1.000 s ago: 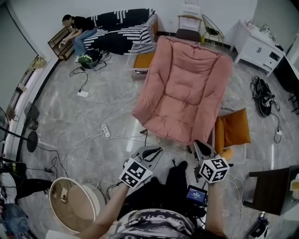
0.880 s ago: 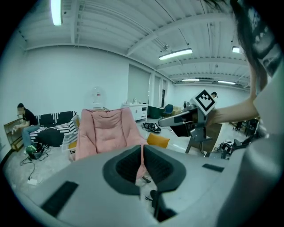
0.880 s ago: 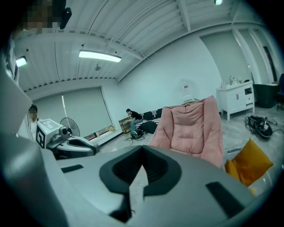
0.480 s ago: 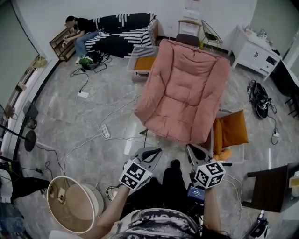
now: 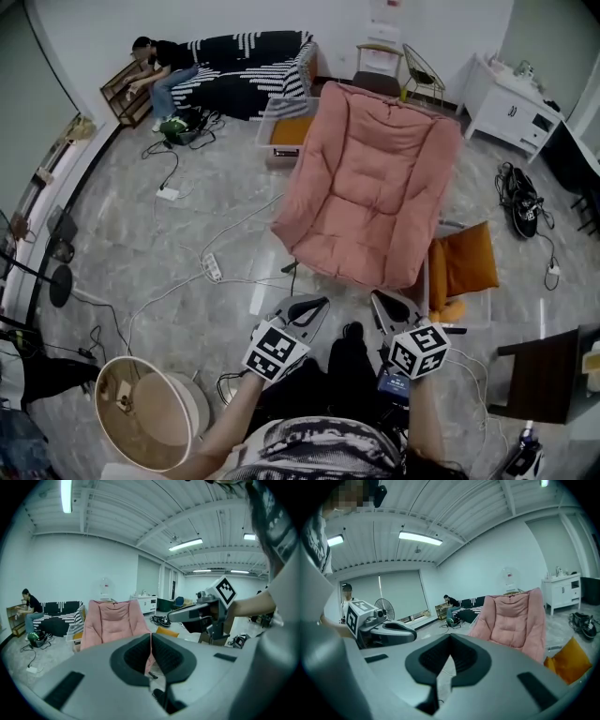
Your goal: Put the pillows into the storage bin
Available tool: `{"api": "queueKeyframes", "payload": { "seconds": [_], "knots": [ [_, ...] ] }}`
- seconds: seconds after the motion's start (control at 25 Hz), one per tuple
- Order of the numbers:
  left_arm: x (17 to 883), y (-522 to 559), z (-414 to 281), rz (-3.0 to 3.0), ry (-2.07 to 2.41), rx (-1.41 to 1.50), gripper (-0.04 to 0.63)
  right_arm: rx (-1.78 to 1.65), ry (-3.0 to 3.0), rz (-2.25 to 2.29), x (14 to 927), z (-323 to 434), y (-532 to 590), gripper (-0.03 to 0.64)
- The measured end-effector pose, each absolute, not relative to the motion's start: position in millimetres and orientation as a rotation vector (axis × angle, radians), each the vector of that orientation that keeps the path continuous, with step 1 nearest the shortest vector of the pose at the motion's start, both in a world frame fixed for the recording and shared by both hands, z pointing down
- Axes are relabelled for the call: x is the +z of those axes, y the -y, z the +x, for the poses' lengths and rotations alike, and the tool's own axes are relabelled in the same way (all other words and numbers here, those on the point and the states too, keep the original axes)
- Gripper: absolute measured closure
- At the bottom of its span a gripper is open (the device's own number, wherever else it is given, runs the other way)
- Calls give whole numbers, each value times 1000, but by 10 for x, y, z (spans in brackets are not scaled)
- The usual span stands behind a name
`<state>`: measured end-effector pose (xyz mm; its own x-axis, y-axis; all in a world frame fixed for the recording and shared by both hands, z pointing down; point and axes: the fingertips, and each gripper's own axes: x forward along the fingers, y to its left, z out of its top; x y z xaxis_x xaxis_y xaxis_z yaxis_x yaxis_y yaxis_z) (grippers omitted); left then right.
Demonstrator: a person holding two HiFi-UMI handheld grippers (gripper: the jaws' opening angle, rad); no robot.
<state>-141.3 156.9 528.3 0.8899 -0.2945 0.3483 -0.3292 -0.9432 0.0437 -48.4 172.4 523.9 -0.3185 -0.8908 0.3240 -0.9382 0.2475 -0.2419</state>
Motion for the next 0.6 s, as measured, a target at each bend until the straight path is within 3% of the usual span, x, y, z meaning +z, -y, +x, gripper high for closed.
{"api": "queueKeyframes", "payload": {
  "seconds": [0.6],
  "knots": [
    [5333,-1545,-1371,2964,432,532,583,600,2366,1727,5349,-548,-1665,621]
  ]
}}
